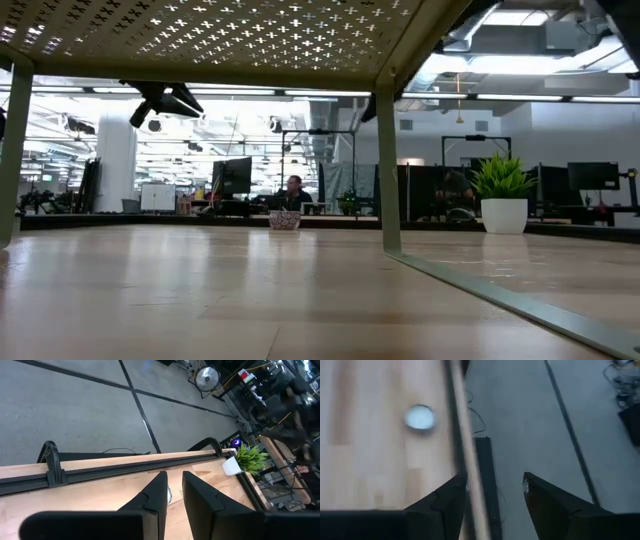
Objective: Stock candles on shelf
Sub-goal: Adjust the shelf
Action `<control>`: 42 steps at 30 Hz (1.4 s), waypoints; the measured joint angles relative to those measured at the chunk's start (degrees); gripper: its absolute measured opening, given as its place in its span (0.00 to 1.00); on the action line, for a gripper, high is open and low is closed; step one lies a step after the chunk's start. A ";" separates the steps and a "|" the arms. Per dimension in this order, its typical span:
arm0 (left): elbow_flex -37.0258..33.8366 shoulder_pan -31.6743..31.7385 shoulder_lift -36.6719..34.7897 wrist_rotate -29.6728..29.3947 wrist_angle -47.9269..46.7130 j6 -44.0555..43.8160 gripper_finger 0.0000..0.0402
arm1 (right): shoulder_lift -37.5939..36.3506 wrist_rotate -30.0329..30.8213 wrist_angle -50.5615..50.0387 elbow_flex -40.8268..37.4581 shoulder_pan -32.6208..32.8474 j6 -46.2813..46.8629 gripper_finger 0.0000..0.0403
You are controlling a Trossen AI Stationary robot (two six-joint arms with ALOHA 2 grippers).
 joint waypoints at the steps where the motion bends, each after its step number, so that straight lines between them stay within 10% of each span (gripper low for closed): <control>1: 0.00 0.00 0.00 -0.04 -0.02 -0.11 0.15 | 1.02 -0.78 0.40 0.53 -1.30 -0.99 0.45; 12: -0.02 -1.21 16.20 7.91 -2.27 0.00 0.08 | 5.89 -13.27 -4.21 2.52 -9.23 0.90 0.41; 26: -0.02 -1.60 12.62 10.32 -2.05 1.71 0.03 | 11.42 -21.42 -1.05 2.51 -8.73 -32.26 0.30; 34: -0.02 -1.60 9.41 8.08 -2.07 0.86 0.03 | 16.98 -21.72 0.62 2.54 -14.19 -28.21 0.29; 42: -0.02 -1.61 9.27 6.22 -2.07 -1.09 0.03 | 18.14 -39.33 3.54 11.28 -18.39 -4.80 0.28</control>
